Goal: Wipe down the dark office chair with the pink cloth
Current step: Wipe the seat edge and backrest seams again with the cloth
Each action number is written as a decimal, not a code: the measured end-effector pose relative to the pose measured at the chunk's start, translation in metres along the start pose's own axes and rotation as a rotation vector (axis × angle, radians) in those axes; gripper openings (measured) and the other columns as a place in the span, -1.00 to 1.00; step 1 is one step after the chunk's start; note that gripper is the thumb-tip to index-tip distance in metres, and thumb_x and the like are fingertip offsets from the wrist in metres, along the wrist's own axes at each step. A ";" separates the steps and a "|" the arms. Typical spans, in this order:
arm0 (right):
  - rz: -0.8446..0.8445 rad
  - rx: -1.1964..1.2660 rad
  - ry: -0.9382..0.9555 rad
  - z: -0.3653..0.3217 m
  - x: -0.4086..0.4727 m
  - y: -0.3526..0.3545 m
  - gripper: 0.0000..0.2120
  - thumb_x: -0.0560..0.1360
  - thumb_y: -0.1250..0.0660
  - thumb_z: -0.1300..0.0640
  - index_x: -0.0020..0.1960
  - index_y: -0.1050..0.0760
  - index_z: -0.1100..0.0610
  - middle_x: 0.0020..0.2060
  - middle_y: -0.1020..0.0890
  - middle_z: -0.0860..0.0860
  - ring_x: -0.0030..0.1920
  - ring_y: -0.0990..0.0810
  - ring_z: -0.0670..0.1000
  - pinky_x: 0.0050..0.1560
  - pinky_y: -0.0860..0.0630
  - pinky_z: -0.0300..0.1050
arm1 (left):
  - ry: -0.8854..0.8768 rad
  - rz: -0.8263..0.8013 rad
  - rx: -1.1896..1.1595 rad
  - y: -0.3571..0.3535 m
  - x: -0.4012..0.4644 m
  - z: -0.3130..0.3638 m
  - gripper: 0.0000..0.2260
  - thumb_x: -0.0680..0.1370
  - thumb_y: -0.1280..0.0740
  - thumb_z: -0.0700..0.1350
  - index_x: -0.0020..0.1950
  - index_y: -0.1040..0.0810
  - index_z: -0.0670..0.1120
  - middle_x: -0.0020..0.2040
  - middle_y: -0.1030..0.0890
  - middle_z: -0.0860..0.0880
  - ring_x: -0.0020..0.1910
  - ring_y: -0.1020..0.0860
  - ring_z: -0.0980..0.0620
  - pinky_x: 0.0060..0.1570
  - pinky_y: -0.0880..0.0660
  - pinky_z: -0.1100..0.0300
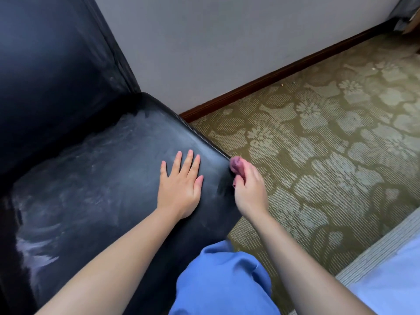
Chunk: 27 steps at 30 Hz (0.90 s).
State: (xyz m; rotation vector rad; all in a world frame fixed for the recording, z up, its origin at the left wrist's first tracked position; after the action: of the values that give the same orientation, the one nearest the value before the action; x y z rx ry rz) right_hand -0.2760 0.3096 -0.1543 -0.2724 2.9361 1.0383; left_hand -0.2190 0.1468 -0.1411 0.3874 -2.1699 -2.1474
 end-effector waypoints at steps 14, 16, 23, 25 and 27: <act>-0.183 -0.173 0.284 -0.026 -0.036 -0.016 -0.52 0.56 -0.18 0.20 0.47 -0.24 0.06 0.44 -0.31 -0.02 0.43 -0.23 0.01 0.38 -0.05 -0.27 | -0.225 0.102 -0.043 -0.005 -0.040 -0.011 -0.50 0.60 0.02 0.07 0.46 -0.32 -0.13 0.47 -0.33 -0.01 0.45 -0.29 -0.06 0.36 -0.08 -0.09; -0.180 -0.196 0.287 -0.025 -0.050 -0.015 -0.52 0.57 -0.18 0.18 0.47 -0.24 0.06 0.45 -0.29 -0.01 0.43 -0.22 0.01 0.38 -0.04 -0.26 | -0.279 0.108 -0.070 -0.004 -0.045 -0.014 -0.52 0.60 0.01 0.05 0.44 -0.36 -0.12 0.45 -0.35 -0.01 0.45 -0.31 -0.07 0.37 -0.09 -0.05; -0.258 -0.170 0.304 -0.043 -0.030 -0.038 -0.49 0.54 -0.17 0.22 0.48 -0.20 0.11 0.44 -0.28 0.09 0.42 -0.23 0.09 0.40 -0.08 -0.15 | -0.371 0.120 -0.051 -0.006 -0.065 -0.022 -0.52 0.60 0.00 0.05 0.46 -0.33 -0.13 0.46 -0.34 -0.05 0.44 -0.31 -0.08 0.39 -0.07 -0.02; -0.268 -0.100 0.275 -0.049 -0.008 -0.045 -0.48 0.53 -0.18 0.25 0.48 -0.21 0.15 0.41 -0.32 0.11 0.38 -0.29 0.15 0.42 -0.16 -0.05 | -0.249 0.084 -0.045 -0.008 -0.067 -0.027 -0.44 0.59 0.08 0.15 0.51 -0.21 -0.09 0.52 -0.20 -0.06 0.50 -0.19 -0.07 0.43 0.02 -0.02; -0.250 0.002 0.235 -0.049 -0.007 -0.046 -0.49 0.53 -0.17 0.27 0.47 -0.21 0.16 0.40 -0.33 0.10 0.38 -0.30 0.12 0.42 -0.18 -0.02 | -0.009 0.045 -0.050 -0.011 -0.070 -0.036 -0.36 0.53 0.23 0.25 0.56 -0.01 0.01 0.57 0.00 -0.03 0.55 0.04 -0.05 0.46 0.16 -0.06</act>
State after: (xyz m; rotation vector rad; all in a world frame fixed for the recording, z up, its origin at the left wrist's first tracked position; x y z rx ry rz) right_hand -0.2593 0.2449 -0.1440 -0.7897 2.9934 1.0310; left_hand -0.1417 0.1276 -0.1422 0.3228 -2.1042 -2.1789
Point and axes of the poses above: each hand's wrist, its own x-axis towards the middle knuckle, its own y-axis out of the back of the hand, z = x × y, the point moved 5 cm from there along x, towards the middle knuckle
